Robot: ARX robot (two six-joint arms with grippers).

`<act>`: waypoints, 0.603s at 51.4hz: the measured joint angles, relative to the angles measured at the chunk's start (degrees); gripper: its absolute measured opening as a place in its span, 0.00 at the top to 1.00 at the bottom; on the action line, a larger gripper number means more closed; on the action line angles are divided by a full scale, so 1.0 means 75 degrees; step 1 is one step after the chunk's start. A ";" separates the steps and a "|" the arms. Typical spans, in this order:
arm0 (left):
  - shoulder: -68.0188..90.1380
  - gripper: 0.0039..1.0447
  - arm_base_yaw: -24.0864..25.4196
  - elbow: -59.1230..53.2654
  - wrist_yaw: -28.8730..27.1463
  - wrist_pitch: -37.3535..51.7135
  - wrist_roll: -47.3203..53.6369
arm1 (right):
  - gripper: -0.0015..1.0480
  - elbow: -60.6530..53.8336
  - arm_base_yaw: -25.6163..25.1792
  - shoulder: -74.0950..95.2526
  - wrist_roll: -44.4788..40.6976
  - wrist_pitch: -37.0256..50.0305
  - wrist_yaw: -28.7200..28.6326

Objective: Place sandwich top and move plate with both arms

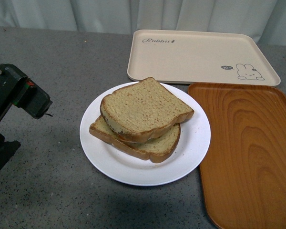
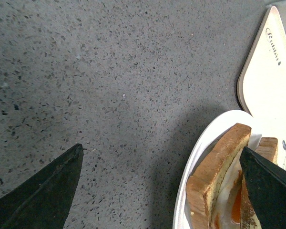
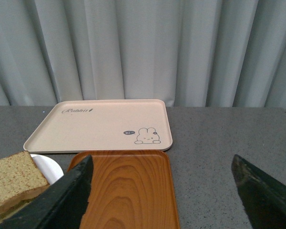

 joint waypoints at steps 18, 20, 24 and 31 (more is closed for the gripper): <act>0.0743 0.06 -0.0647 0.0181 0.0058 0.0289 -0.0874 | 0.09 0.0000 0.0000 0.0000 0.0000 0.0000 0.0000; 0.0781 0.06 -0.0772 0.0192 0.0055 0.0294 -0.1000 | 0.09 0.0000 0.0000 0.0000 0.0000 0.0000 0.0000; 0.0839 0.06 -0.0950 0.0213 0.0050 0.0300 -0.1204 | 0.09 0.0000 0.0000 0.0000 0.0000 0.0000 0.0000; 0.0924 0.06 -0.1262 0.0277 0.0020 0.0303 -0.1565 | 0.09 0.0000 0.0000 0.0000 0.0000 0.0000 0.0000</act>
